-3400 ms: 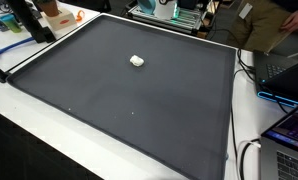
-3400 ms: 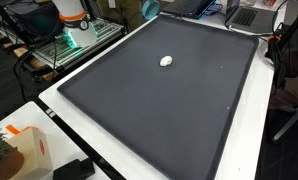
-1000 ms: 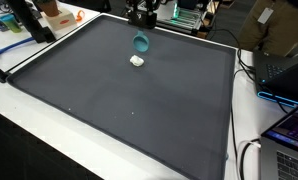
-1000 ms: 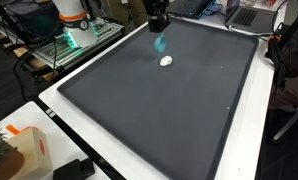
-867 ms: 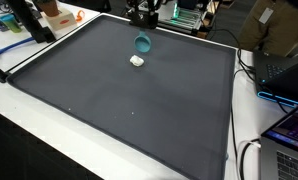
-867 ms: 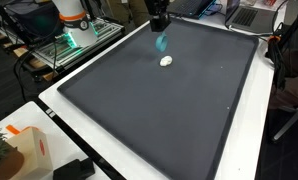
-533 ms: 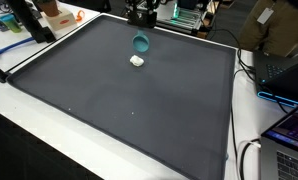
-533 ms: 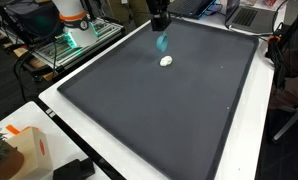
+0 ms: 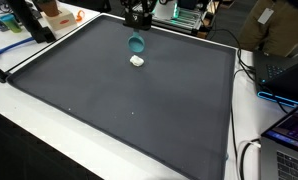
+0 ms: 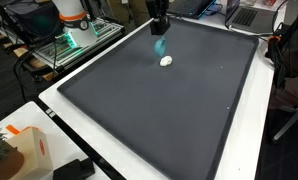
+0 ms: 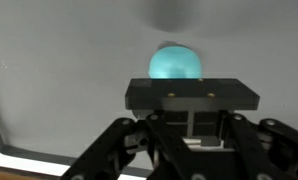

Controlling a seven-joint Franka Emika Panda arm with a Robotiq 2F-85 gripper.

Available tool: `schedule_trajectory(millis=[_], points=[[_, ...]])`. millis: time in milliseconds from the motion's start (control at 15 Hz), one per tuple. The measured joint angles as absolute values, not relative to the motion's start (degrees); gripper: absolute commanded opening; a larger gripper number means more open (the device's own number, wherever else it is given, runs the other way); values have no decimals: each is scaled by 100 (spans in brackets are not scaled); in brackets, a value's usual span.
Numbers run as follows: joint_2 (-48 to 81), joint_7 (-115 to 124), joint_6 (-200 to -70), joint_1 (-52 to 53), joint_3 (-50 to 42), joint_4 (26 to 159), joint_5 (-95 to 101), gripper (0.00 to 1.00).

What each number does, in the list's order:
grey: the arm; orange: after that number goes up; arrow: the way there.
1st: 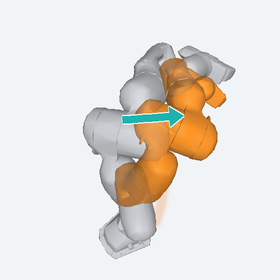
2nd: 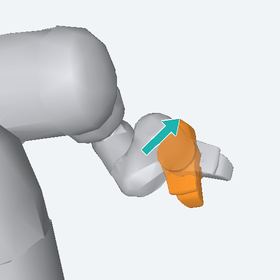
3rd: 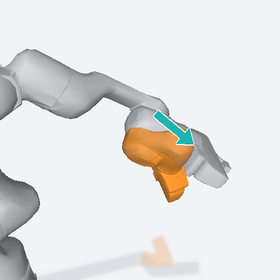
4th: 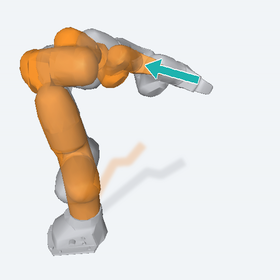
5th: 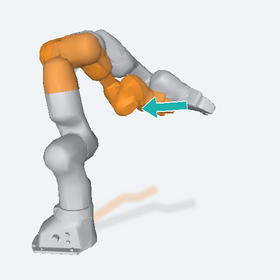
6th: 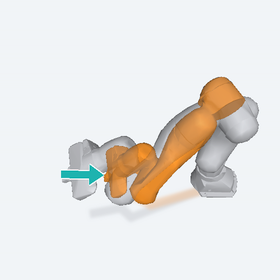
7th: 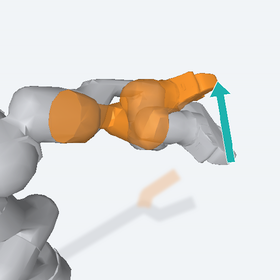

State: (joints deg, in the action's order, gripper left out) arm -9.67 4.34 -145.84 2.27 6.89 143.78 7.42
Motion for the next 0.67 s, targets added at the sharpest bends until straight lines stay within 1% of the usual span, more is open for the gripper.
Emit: schedule_trajectory(millis=[667], points=[[-296, 435, -14747, 208, 588, 14192, 741, 22]])
